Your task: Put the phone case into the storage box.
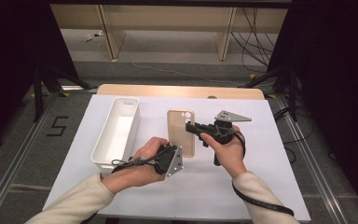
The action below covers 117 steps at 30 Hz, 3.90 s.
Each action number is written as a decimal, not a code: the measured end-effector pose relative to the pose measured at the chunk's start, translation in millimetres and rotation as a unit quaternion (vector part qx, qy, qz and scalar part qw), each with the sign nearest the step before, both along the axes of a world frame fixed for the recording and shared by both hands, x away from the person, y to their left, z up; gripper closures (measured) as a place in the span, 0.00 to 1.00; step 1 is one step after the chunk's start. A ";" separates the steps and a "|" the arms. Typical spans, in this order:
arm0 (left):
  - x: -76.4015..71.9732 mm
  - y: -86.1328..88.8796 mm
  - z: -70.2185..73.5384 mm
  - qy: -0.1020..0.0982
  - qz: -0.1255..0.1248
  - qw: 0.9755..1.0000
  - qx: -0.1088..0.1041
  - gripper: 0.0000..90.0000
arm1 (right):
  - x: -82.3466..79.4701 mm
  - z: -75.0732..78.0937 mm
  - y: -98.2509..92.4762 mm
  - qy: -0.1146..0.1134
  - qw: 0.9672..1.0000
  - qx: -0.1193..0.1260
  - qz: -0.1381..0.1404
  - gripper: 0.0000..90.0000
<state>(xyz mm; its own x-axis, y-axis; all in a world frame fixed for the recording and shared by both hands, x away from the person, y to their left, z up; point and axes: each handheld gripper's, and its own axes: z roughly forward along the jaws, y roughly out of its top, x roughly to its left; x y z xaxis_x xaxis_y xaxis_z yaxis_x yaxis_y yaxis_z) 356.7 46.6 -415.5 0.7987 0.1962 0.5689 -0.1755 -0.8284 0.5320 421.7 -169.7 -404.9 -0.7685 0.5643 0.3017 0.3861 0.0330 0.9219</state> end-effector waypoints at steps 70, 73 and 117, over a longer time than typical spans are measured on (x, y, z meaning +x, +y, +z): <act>45.5 44.8 36.7 0.118 0.196 0.880 -0.416 0.84 | -14.0 -1.6 4.6 -0.035 0.999 -0.015 -0.005 0.90; 45.5 44.8 36.7 0.117 0.200 0.878 -0.419 0.87 | -14.1 -2.1 5.5 -0.031 0.999 -0.010 -0.005 0.90; 42.6 47.4 48.3 0.077 0.221 0.877 -0.420 0.95 | -18.6 0.2 4.2 -0.056 0.997 -0.052 -0.014 0.48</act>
<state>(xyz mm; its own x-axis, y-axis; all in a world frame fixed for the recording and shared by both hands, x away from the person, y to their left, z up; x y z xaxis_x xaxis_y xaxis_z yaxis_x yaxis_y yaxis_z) 399.3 93.9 -367.2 0.5939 0.8039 -0.0324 0.1909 -0.1016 0.9763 403.0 -165.4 -404.7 -0.7779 0.6092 0.1541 0.2831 0.1208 0.9515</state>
